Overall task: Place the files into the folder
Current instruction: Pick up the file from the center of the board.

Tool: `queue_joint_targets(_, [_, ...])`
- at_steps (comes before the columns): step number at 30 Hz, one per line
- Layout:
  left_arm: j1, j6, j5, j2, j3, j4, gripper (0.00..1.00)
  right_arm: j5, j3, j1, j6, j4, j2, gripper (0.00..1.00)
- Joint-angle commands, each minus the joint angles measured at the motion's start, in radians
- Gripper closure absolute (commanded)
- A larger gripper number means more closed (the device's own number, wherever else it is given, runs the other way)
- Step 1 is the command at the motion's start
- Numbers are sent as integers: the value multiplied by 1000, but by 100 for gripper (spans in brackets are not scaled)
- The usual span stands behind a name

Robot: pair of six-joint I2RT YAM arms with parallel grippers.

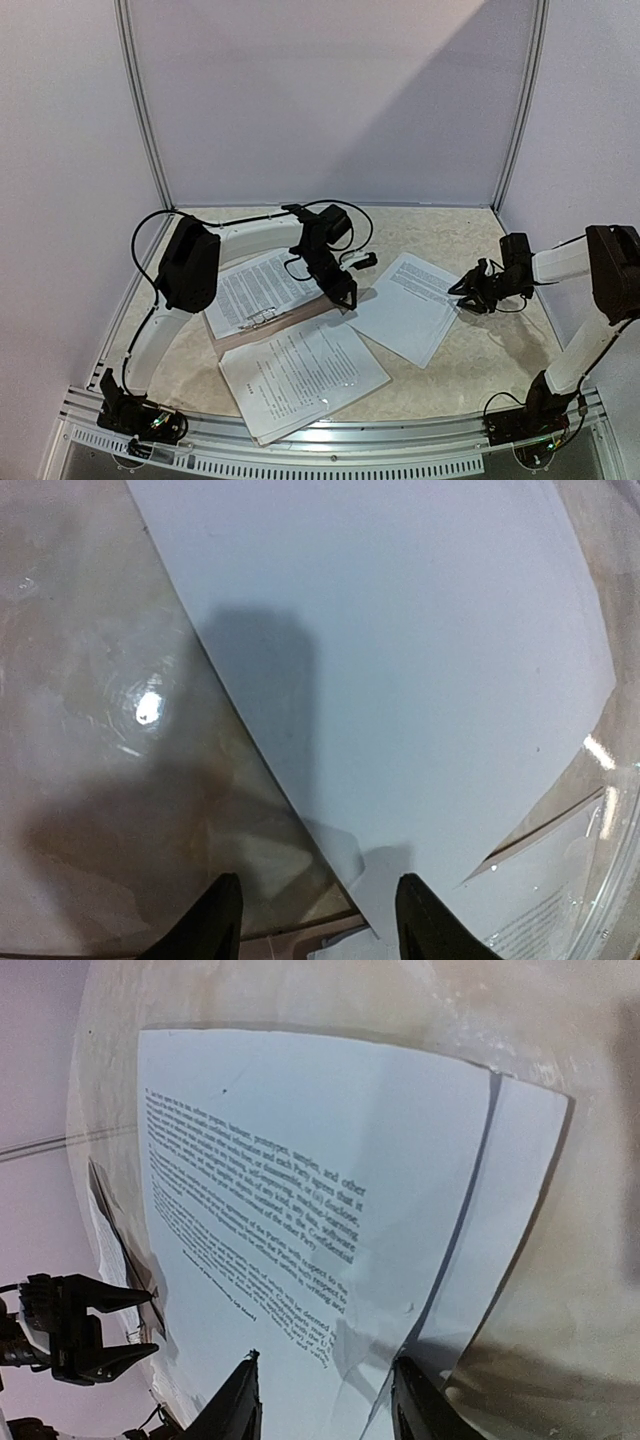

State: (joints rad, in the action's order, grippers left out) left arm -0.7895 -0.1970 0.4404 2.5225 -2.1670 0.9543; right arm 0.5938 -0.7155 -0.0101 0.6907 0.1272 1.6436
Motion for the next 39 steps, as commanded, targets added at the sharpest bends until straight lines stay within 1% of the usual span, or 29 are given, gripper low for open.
queue_joint_targets(1, [-16, 8, -14, 84, 15, 23, 46, 17, -13, 2, -8, -22, 36, 56])
queue_joint_targets(7, [-14, 18, -13, 94, 12, 9, 46, 68, 25, 2, 36, -116, 61, 55])
queue_joint_targets(13, [-23, 8, -20, 112, -4, 10, 47, 116, 79, 1, 96, -273, 47, 56])
queue_joint_targets(19, [-25, -1, -17, 137, -42, 8, 47, 182, 107, 1, 191, -457, 53, 57])
queue_joint_targets(26, [-34, 9, -2, 164, -65, 18, 48, 191, 91, 2, 205, -470, 85, 57])
queue_joint_targets(32, [-34, 6, -6, 167, -67, 24, 48, 195, 42, -28, 203, -464, 160, 56])
queue_joint_targets(33, [-34, 6, -6, 167, -67, 24, 48, 197, 36, -35, 202, -463, 171, 57])
queue_joint_targets(35, [-34, 7, -4, 167, -67, 27, 48, 198, 20, -47, 201, -459, 186, 65])
queue_joint_targets(37, [-34, 7, 4, 166, -68, 34, 47, 195, 8, -51, 197, -444, 187, 79])
queue_joint_targets(39, [-33, 1, 32, 156, -79, 64, 47, 179, -11, -51, 170, -382, 167, 91])
